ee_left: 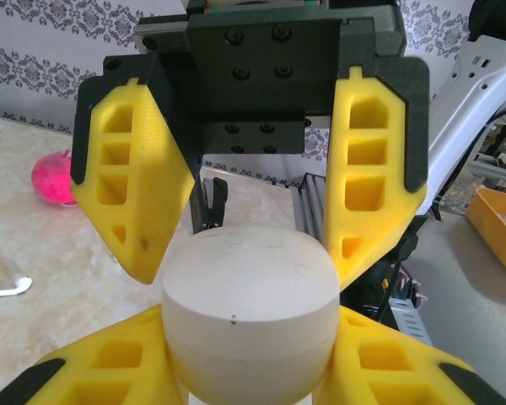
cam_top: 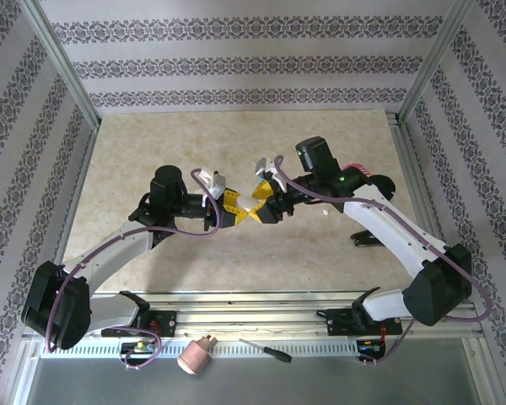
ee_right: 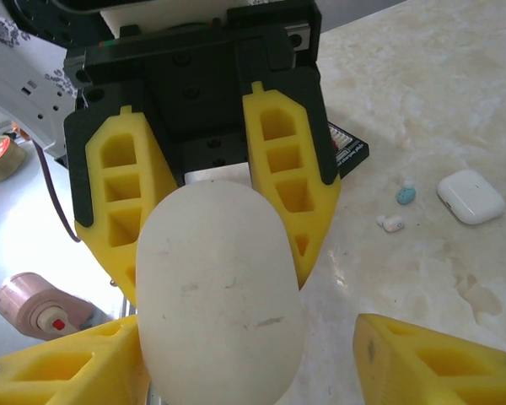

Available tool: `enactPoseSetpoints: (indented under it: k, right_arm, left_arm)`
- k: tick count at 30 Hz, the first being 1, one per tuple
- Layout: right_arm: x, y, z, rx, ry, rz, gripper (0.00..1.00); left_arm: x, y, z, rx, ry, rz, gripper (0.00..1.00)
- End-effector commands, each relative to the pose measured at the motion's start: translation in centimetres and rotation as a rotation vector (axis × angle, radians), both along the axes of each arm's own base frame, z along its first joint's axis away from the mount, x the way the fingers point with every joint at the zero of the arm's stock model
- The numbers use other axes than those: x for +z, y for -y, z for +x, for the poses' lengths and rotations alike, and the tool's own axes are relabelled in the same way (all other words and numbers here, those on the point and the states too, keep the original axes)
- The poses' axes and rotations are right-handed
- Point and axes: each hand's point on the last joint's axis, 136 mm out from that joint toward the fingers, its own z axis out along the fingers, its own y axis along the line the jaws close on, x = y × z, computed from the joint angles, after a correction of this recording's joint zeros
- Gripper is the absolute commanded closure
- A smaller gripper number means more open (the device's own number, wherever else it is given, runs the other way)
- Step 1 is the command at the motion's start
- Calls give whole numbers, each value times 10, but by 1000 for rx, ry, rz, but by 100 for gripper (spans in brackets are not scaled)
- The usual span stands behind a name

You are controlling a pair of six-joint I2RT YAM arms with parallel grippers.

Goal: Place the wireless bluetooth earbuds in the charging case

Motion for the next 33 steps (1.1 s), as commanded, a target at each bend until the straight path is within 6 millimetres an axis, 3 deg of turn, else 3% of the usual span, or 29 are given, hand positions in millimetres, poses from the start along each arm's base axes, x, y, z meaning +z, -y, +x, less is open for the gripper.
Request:
enactPoseSetpoints:
  k: [1, 21, 28, 33]
  right_arm:
    - [17, 4, 12, -52, 41, 38, 36]
    - [29, 22, 37, -198, 105, -14, 25]
    - [47, 22, 23, -161, 102, 48, 18]
    - [65, 33, 23, -207, 60, 124, 17]
  left_arm:
    - [4, 2, -13, -56, 59, -16, 74]
    - [11, 3, -13, -55, 77, -41, 74]
    - [7, 3, -7, -31, 77, -35, 74]
    - [11, 4, 3, -6, 97, -55, 74]
